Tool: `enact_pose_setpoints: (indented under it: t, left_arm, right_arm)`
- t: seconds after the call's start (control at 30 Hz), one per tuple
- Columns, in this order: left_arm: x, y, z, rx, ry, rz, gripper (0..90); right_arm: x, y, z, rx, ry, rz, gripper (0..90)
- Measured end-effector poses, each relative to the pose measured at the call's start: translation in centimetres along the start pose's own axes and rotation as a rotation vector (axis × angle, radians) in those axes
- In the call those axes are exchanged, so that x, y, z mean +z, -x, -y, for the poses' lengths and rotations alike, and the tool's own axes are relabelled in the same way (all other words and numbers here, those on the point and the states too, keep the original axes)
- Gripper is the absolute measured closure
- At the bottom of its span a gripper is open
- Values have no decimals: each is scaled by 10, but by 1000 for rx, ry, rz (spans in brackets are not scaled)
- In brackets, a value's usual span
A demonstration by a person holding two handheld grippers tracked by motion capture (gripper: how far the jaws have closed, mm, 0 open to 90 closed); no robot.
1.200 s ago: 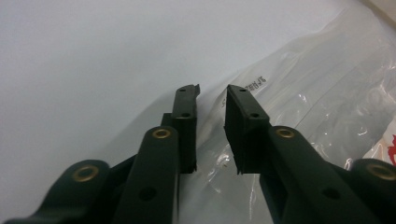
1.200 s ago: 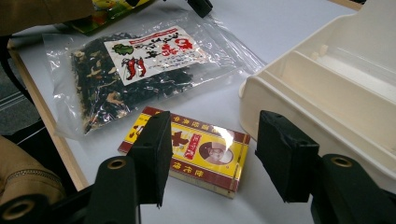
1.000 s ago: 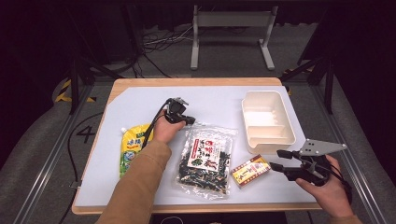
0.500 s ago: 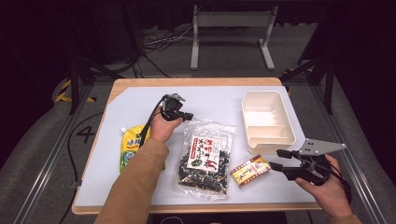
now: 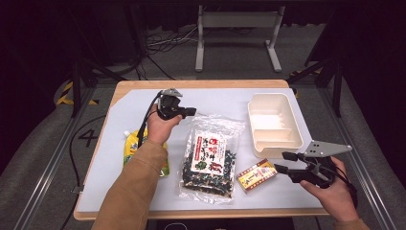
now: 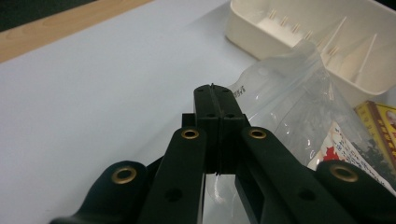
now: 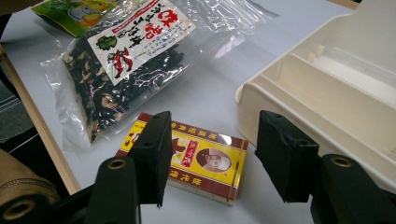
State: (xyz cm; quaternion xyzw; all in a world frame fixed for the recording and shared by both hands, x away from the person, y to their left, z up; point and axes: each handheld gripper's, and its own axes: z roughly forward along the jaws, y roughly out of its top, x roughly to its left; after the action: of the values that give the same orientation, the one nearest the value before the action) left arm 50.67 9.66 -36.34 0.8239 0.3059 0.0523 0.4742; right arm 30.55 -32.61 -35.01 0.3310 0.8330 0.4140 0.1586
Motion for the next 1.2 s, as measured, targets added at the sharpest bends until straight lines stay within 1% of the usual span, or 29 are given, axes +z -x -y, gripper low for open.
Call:
enact_pose_setpoints:
  t: [0.03, 0.07, 0.2, 0.27, 0.3, 0.37, 0.4, 0.43, 0.5, 0.53, 0.6, 0.73, 0.8, 0.9, 0.97, 1.0, 1.07, 1.1, 1.13, 1.2]
  left_arm:
    - [-2, 1, -1, 10, 7, 2, 900]
    - [-6, 4, -3, 9, 19, 1, 900]
    - [-19, 11, -11, 32, 59, 8, 900]
    - [-25, 14, -14, 41, 83, 24, 900]
    - [-27, 16, -15, 42, 91, 26, 900]
    - [-32, 20, -18, 59, 109, 31, 900]
    - [-32, 20, -18, 59, 109, 31, 900]
    - [-35, 22, -19, 61, 119, 37, 900]
    - [-40, 24, -21, 78, 131, 37, 900]
    - [-42, 25, -21, 70, 145, 49, 900]
    - [-49, 27, -22, 74, 177, 76, 900]
    - [-59, 34, -23, 92, 223, 100, 900]
    - [-64, 36, -23, 95, 240, 114, 900]
    - [-70, 39, -23, 99, 261, 133, 900]
    - [-73, 41, -23, 110, 266, 136, 900]
    - [-74, 43, -23, 106, 269, 141, 900]
    - [-75, 43, -22, 113, 273, 143, 900]
    - [-77, 44, -22, 115, 276, 150, 900]
    - [-78, 46, -22, 108, 278, 153, 900]
    - [-80, 48, -22, 117, 282, 156, 900]
  right_arm:
    - [0, 0, -1, -2, 1, -2, 460]
    - [1, -1, -2, -3, 3, -2, 460]
    - [3, -2, -8, -11, 6, -10, 461]
    - [5, -3, -11, -16, 9, -17, 461]
    - [6, -4, -12, -20, 10, -18, 462]
    - [8, -5, -15, -22, 11, -22, 462]
    - [8, -5, -15, -22, 11, -22, 462]
    - [10, -5, -17, -23, 11, -24, 462]
    - [12, -7, -20, -30, 10, -31, 461]
    - [14, -7, -22, -31, 10, -33, 461]
    - [16, -8, -25, -30, 11, -40, 454]
    - [25, -10, -34, -28, 0, -51, 437]
    - [30, -12, -38, -33, -7, -65, 433]
    - [36, -15, -43, -40, -12, -79, 426]
    - [40, -17, -47, -41, -14, -87, 419]
    - [41, -18, -49, -44, -15, -90, 419]
    - [44, -19, -52, -51, -19, -96, 419]
    - [44, -19, -52, -51, -19, -96, 419]
    - [46, -20, -55, -56, -22, -100, 419]
    - [47, -21, -55, -58, -21, -103, 419]
